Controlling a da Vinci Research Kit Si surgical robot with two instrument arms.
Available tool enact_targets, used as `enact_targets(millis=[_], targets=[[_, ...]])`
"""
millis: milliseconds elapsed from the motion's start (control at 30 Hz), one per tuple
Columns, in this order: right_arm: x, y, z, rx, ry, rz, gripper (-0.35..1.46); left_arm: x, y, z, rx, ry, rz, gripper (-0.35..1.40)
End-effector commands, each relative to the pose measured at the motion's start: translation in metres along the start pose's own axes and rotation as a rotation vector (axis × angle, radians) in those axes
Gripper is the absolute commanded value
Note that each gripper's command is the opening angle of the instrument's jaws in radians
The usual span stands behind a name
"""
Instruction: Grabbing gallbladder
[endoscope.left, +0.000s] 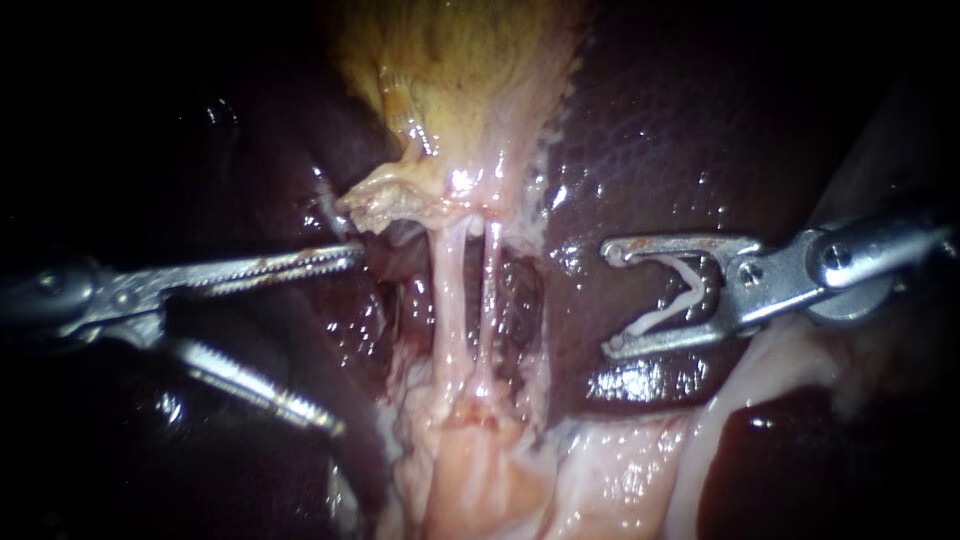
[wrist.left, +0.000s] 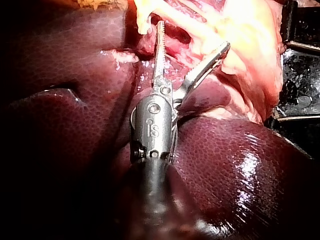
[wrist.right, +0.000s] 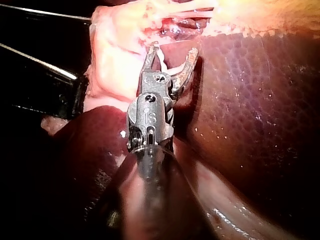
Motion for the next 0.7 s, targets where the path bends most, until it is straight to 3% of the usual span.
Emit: enact_targets(millis=[33, 433, 700], targets=[[0.0, 0.0, 0.0, 0.0, 0.0, 0.0, 0.5, 0.0004, -0.0001, -0.0002, 0.007, -0.002, -0.002, 1.11], [0.0, 0.0, 0.0, 0.0, 0.0, 0.0, 0.5, 0.0039, -0.0036, -0.0028, 0.108, -0.017, -0.038, 0.99], [0.0, 0.0, 0.0001, -0.001, 0.0, 0.0, 0.5, 0.0024, -0.0067, -0.0011, 0.142, -0.021, -0.044, 0.94]])
